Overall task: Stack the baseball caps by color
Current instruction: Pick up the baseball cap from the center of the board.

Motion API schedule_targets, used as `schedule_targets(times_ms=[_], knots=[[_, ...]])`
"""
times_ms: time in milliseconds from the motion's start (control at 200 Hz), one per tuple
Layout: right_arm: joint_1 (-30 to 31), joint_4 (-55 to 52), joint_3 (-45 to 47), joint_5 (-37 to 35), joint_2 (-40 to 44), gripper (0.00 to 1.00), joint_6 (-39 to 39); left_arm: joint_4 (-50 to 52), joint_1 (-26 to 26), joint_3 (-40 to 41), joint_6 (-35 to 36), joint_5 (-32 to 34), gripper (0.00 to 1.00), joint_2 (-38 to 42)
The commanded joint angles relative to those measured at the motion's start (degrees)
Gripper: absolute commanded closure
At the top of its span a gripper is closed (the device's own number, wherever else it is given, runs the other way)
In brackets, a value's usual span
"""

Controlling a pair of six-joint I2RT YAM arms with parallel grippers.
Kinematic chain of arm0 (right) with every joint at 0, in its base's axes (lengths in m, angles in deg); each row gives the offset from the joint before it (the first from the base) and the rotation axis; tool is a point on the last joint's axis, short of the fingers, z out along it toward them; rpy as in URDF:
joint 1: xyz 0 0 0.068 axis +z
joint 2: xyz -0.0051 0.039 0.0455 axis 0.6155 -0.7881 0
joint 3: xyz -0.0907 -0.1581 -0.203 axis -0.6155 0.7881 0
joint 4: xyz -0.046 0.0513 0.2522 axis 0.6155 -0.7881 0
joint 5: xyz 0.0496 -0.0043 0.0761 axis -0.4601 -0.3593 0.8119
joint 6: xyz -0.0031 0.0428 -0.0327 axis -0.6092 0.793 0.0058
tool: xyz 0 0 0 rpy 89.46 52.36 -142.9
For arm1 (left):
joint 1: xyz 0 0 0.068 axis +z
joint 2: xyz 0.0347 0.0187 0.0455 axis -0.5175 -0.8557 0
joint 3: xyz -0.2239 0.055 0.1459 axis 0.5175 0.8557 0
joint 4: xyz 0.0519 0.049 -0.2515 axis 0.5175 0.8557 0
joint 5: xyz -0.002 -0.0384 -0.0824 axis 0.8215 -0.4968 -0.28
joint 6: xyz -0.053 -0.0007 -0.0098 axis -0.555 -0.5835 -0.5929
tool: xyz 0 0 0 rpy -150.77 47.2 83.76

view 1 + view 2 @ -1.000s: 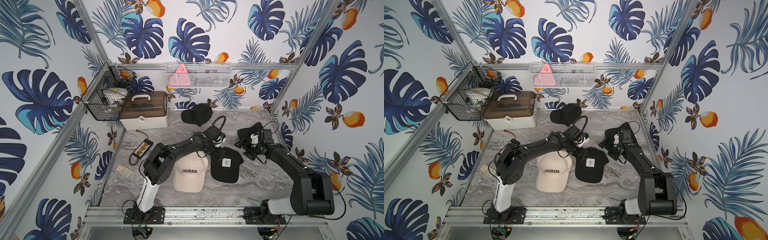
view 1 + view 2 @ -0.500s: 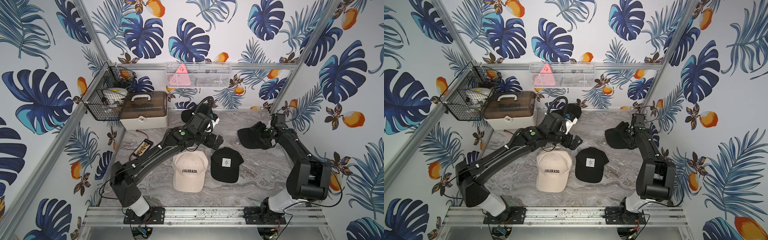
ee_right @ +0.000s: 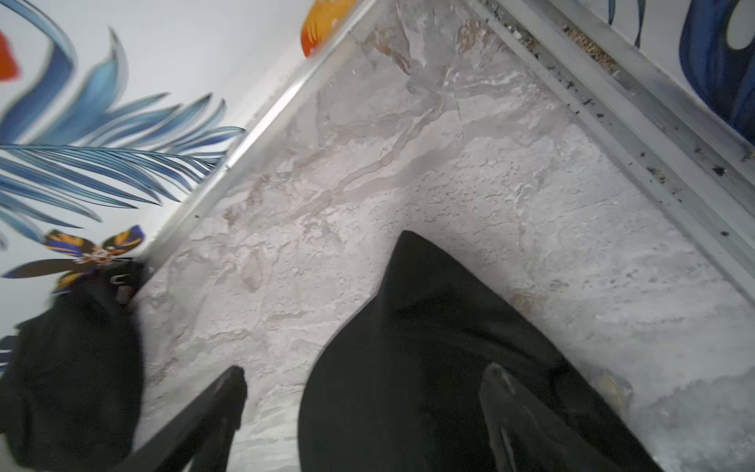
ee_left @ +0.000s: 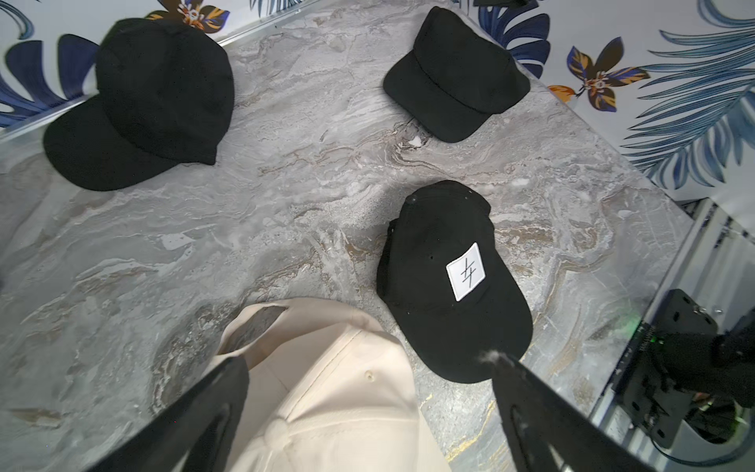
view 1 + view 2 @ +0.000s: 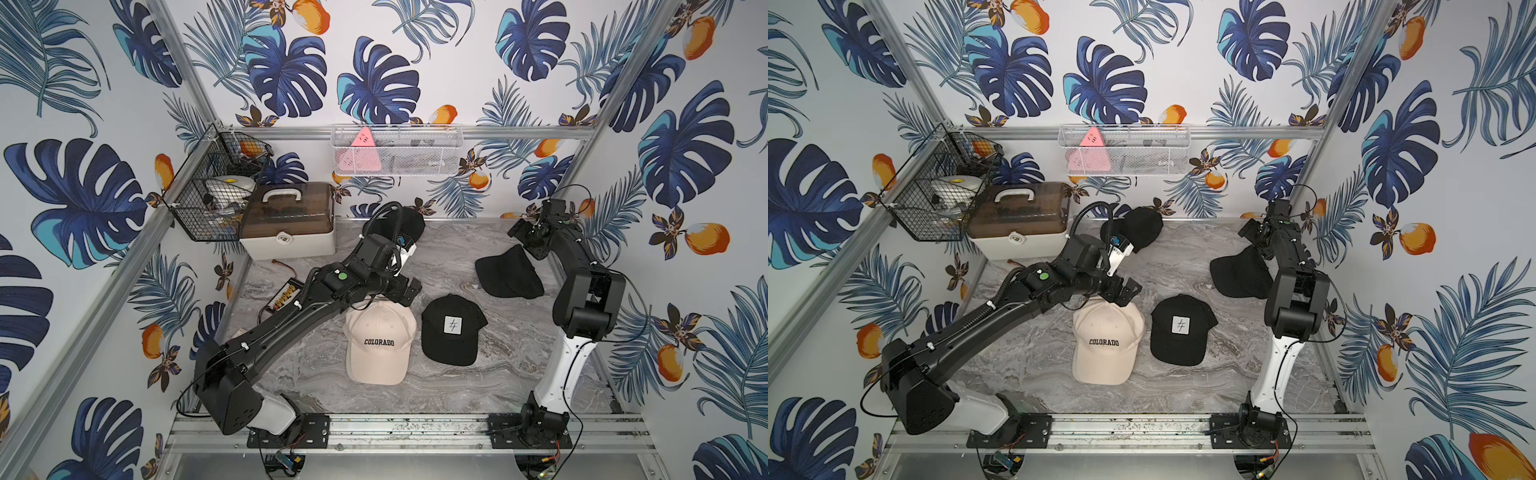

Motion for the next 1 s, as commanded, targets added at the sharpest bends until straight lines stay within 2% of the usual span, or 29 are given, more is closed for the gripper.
schedule_targets(times_ms=[0, 95, 160, 271, 461, 526, 636, 761, 867, 997], knots=[[-0.13, -5.27, -2.76, 0.02, -3.26, 0.08, -3.82, -2.9, 1.34, 1.06, -1.4, -5.62, 0.01, 0.53], [0.06, -4.5, -2.4, 2.0, -4.64, 0.12, -5.31, -2.37, 2.25, 1.51, 0.09, -5.6, 0.01, 0.24], [0.14, -3.64, -1.4, 2.97, -4.45, 0.21, -5.74, -1.72, 2.83, 1.35, 0.34, -5.74, 0.01, -0.49], [0.89, -1.22, 1.38, 3.35, -2.45, 0.41, -7.18, -2.31, 3.76, 1.77, -0.23, -7.07, 0.01, -0.95], [3.37, -1.43, 3.6, 0.45, 3.02, 0.89, -12.84, -2.93, 4.46, 2.17, -0.77, -8.28, 0.01, -1.86], [4.42, 0.02, 5.74, 2.2, 6.49, 0.99, -15.54, -2.79, 4.47, 2.29, -0.55, -7.66, 0.01, -2.18], [7.21, 2.06, 8.88, 5.83, 12.97, 1.0, -22.06, -3.06, 4.42, 2.43, -0.7, -7.53, 0.01, -2.3], [12.59, 1.99, 10.28, 9.11, 16.97, 1.0, -33.79, -3.42, 4.43, 2.57, -1.22, -7.96, 0.01, -2.47], [18.13, 0.54, 9.08, 10.94, 16.45, 1.0, -42.5, -3.51, 4.49, 2.63, -1.3, -7.61, 0.01, -2.29], [24.58, -2.12, 5.76, 15.51, 12.61, 1.0, -49.3, -3.51, 4.47, 2.95, -0.67, -5.01, 0.01, -1.48]])
